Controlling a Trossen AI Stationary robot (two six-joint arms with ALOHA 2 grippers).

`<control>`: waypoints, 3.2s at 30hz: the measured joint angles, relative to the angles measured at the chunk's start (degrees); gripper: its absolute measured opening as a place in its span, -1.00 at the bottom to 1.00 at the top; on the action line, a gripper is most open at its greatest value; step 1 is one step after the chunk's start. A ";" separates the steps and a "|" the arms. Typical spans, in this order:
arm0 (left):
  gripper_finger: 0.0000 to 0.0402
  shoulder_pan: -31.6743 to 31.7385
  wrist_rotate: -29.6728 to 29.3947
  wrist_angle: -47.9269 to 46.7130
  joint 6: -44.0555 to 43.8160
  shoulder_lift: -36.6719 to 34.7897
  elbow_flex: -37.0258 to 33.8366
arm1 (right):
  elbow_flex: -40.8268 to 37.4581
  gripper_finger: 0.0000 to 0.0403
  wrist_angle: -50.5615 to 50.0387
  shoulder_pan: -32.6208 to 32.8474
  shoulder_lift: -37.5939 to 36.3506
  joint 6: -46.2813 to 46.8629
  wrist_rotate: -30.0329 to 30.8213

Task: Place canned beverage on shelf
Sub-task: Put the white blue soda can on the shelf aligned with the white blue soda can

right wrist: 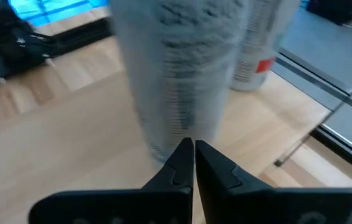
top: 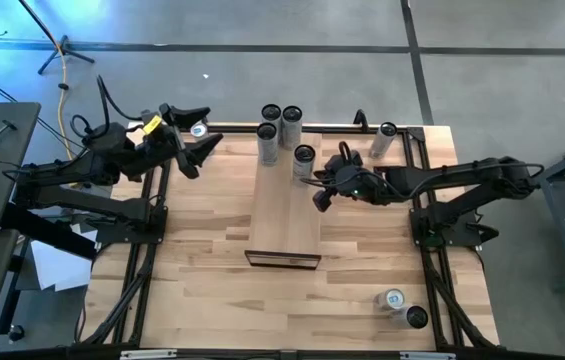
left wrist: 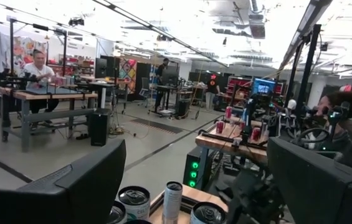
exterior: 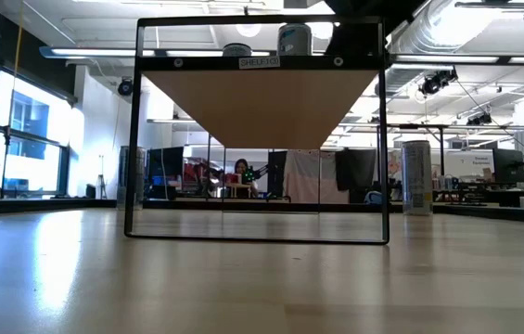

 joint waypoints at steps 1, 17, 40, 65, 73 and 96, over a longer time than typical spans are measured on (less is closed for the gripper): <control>0.77 0.00 0.01 -0.27 -0.01 0.00 0.00 | -0.01 -1.00 0.01 -0.18 0.19 0.27 0.03; 0.77 0.00 -0.02 -0.95 1.48 0.00 0.00 | -0.01 -1.00 2.91 -0.68 0.36 1.31 -0.41; 0.77 0.00 -0.02 -0.95 1.52 0.00 0.00 | -0.01 -1.00 7.77 -0.66 0.36 0.72 -2.79; 0.77 -0.02 0.02 -0.87 1.49 0.00 -0.04 | -0.01 -1.00 16.01 -1.48 5.33 -2.67 -5.16; 0.77 -0.02 0.02 -0.87 1.52 0.00 -0.04 | -0.01 -1.00 17.25 -4.67 5.33 -3.38 -6.65; 0.77 -0.02 0.02 -0.85 1.52 0.00 -0.04 | 0.01 -1.00 7.31 -6.02 0.23 -8.52 -8.02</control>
